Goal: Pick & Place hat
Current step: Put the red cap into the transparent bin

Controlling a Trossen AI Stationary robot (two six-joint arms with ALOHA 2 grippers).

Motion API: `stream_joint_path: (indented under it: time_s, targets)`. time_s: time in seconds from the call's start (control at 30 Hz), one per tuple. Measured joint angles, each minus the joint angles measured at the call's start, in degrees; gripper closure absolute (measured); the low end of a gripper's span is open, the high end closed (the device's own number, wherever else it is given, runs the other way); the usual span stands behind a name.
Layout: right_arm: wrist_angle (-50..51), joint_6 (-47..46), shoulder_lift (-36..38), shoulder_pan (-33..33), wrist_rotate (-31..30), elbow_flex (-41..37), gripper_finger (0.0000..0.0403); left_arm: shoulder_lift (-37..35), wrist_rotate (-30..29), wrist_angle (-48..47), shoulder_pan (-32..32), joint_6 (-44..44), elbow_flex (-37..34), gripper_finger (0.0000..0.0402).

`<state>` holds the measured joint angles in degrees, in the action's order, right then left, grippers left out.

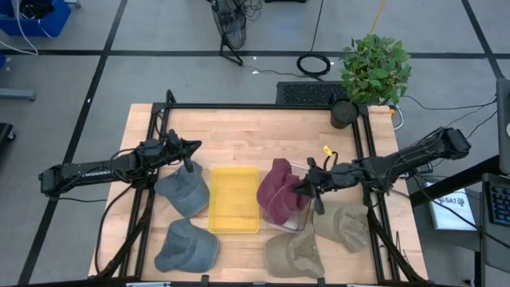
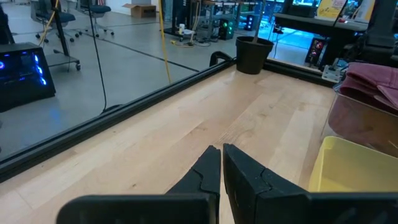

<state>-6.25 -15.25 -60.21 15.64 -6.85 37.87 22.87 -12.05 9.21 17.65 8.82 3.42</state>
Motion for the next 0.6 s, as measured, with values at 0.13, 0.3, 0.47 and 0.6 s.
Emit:
stream_joint_path:
  time_s: [0.13,0.3,0.47,0.6]
  targets:
    - [0.46,-0.30,-3.86,-3.54,1.08,0.00,0.0402,0.00,0.00,0.00,0.00,0.00,0.00,0.0376]
    - [2.94,-2.32,-7.70,-7.07,2.56,0.02,0.0402,-0.01,0.00,0.00,0.00,0.00,0.00,0.0376]
    - [4.05,-4.10,-10.82,-7.32,2.43,0.13,0.0402,0.00,0.00,0.00,0.00,0.00,0.00,0.0376]
    - [4.19,-5.65,-13.17,-7.18,2.49,-0.31,0.0402,0.00,0.00,0.00,0.00,-0.02,0.00,0.0376]
